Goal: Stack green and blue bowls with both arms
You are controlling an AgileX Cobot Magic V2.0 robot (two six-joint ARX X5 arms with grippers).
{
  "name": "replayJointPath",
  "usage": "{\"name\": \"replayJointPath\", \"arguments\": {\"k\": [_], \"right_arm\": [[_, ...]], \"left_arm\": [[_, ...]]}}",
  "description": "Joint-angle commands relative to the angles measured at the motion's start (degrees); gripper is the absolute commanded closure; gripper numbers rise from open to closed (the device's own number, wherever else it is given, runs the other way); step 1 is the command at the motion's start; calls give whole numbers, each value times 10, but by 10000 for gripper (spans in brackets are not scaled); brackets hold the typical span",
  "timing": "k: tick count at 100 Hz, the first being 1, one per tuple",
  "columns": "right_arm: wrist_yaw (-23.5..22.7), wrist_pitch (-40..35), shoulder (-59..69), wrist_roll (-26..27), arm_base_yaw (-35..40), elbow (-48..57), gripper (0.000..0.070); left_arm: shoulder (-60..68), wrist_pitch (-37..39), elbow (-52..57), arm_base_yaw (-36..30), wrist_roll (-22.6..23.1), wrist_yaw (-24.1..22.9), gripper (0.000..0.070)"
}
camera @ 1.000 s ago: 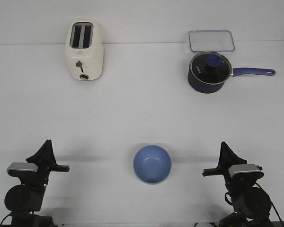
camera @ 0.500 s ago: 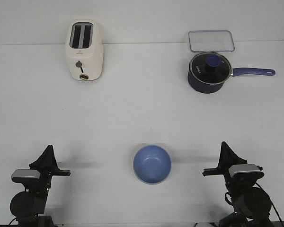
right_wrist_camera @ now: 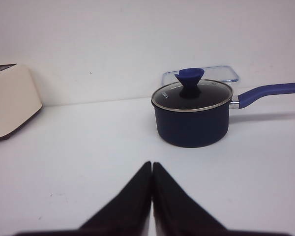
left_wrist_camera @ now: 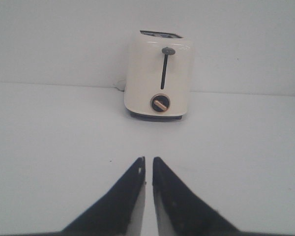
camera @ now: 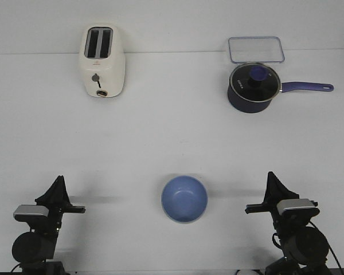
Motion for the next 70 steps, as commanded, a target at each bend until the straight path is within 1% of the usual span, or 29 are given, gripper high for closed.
{"name": "replayJointPath", "arguments": {"k": [1, 41, 47, 55, 63, 70], "right_arm": [[0, 6, 0, -3, 2, -2, 700], [2, 6, 0, -9, 0, -2, 700], [1, 6, 0, -34, -10, -2, 700], [-12, 18, -5, -63, -42, -11, 700], [-55, 38, -14, -120, -85, -29, 700], [-105, 48, -27, -176, -125, -46, 700]], "left_arm": [[-1, 6, -12, 0, 0, 1, 685], [-1, 6, -12, 0, 0, 1, 685], [-1, 6, -12, 0, 0, 1, 685], [-1, 6, -12, 0, 0, 1, 685], [-1, 6, -12, 0, 0, 1, 685], [-1, 6, -12, 0, 0, 1, 685]]}}
